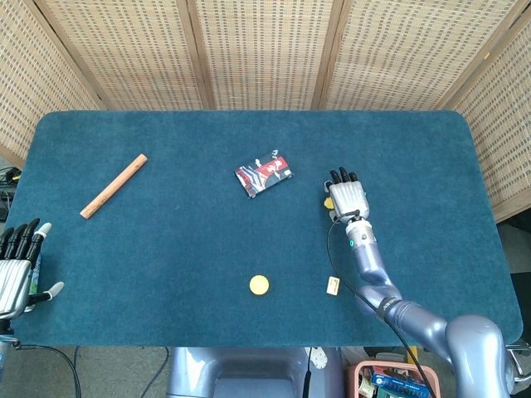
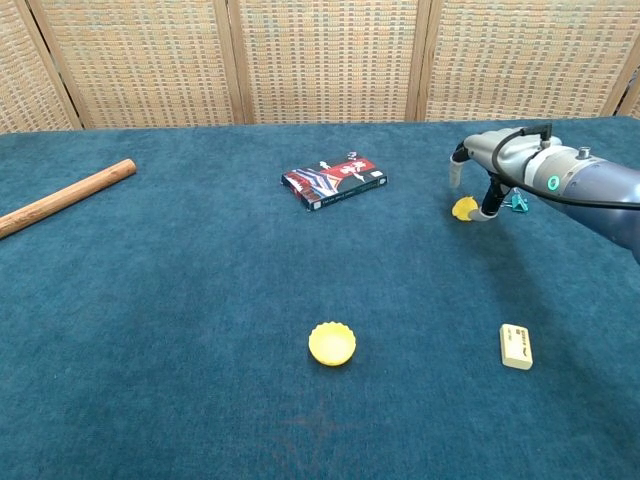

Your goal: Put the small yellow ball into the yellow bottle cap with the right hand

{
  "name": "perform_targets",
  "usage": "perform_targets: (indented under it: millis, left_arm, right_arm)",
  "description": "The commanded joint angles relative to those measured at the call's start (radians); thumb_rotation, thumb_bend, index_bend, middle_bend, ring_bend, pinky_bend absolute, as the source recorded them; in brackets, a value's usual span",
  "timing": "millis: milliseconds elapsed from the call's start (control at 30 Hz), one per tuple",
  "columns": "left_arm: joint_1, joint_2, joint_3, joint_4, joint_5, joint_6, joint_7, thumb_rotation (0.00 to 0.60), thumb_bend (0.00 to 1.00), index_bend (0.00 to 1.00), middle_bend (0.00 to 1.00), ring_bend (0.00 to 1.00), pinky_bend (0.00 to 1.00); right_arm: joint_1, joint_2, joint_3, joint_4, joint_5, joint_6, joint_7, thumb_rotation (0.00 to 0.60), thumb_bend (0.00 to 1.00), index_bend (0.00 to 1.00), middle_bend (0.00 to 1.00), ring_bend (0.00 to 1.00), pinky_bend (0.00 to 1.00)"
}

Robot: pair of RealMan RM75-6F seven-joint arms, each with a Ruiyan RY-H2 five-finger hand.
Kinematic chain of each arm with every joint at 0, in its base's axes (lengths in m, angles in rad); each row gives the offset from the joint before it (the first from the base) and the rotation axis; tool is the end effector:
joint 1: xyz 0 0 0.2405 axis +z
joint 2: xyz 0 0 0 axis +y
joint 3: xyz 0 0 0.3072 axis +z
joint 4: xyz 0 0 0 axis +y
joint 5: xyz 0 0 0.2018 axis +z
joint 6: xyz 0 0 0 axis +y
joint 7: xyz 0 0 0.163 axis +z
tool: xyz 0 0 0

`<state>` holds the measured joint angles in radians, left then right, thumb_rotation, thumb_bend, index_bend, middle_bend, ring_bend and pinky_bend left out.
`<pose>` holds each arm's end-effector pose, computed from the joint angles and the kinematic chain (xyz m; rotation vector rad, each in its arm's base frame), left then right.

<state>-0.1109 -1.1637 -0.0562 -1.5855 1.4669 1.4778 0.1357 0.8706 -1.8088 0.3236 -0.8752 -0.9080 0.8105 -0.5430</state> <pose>-0.3554 0.2140 0.1768 -1.4080 -0.8145 -0.8211 -0.2150 -0.4882 -0.0430 1.6652 -0.8059 0.6222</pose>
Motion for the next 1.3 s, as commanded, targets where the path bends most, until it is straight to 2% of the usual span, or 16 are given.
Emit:
perform_targets:
  millis: [33,733,1067,1300]
  left_arm:
    - [0.0,0.001,0.0,-0.001,0.0,0.0,0.0,0.6,0.1,0.0,0.0,0.0,0.0]
    - [-0.003,-0.001,-0.003,0.003,-0.007,-0.006,0.003,0.6,0.1,0.0,0.0,0.0,0.0]
    - [-0.005,-0.001,-0.004,0.006,-0.007,-0.008,-0.005,0.6,0.1,0.0,0.0,0.0,0.0]
    - [-0.007,-0.002,-0.004,0.009,-0.012,-0.015,-0.008,0.6,0.1,0.0,0.0,0.0,0.0]
  right_arm:
    - [0.004,-0.005,-0.001,0.01,0.003,-0.008,0.006,0.6,0.26,0.34,0.1,0.0,0.14]
    - [0.043,-0.062,-0.002,0.154,0.01,-0.079,0.064,0.6,0.26,0.39,0.15,0.0,0.14]
    - [0.05,-0.085,-0.009,0.202,-0.019,-0.084,0.099,0.6,0.26,0.47,0.23,0.04,0.17]
    - [0.046,-0.084,-0.014,0.19,-0.041,-0.066,0.109,0.6,0.26,0.53,0.28,0.05,0.19]
